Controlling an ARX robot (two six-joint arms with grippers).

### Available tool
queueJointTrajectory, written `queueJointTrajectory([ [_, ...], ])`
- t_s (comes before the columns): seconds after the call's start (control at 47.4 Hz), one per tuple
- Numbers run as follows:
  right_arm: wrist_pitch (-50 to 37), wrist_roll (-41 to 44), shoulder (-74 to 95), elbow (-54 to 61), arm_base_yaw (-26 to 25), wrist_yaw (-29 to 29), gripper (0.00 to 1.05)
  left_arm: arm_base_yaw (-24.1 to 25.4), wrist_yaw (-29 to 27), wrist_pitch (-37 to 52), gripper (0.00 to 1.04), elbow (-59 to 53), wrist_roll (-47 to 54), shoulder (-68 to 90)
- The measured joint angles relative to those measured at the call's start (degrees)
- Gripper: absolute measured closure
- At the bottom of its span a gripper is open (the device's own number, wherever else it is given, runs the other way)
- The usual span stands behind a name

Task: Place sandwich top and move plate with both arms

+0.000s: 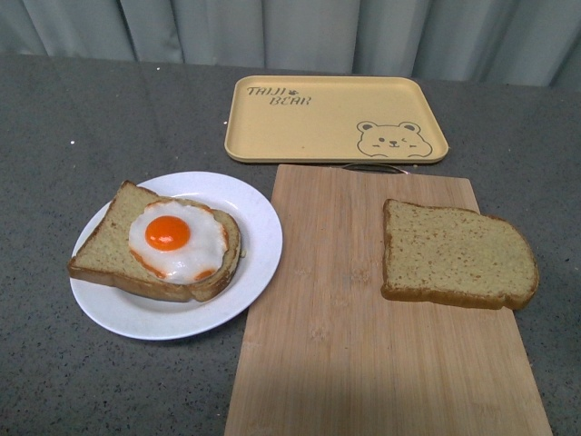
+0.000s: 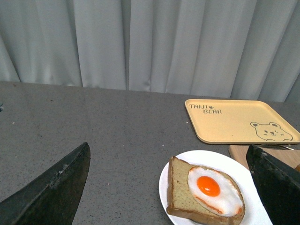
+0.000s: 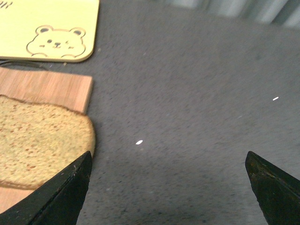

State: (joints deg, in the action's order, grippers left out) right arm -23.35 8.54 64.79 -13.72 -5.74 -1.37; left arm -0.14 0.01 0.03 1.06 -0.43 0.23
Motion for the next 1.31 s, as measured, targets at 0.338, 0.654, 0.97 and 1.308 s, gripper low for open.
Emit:
queueJointTrajectory([
  [0.338, 9.44, -11.39, 26.69, -14.91, -4.72, -22.18, 0.09, 0.00, 0.00, 0.00, 0.07, 0.00, 0.00, 0.00],
  [0.654, 9.70, -22.12, 42.25, -23.56, -2.60, -31.91, 0.09, 0.00, 0.00, 0.00, 0.07, 0.00, 0.00, 0.00],
  [0.97, 10.75, -28.79, 51.36, -30.82, 1.38, -30.97, 0.37, 0.00, 0.00, 0.00, 0.07, 0.00, 0.00, 0.00],
  [1.308, 14.67, -30.21, 48.30, -31.15, 1.38, -29.59, 0.89, 0.00, 0.00, 0.00, 0.07, 0.00, 0.00, 0.00],
])
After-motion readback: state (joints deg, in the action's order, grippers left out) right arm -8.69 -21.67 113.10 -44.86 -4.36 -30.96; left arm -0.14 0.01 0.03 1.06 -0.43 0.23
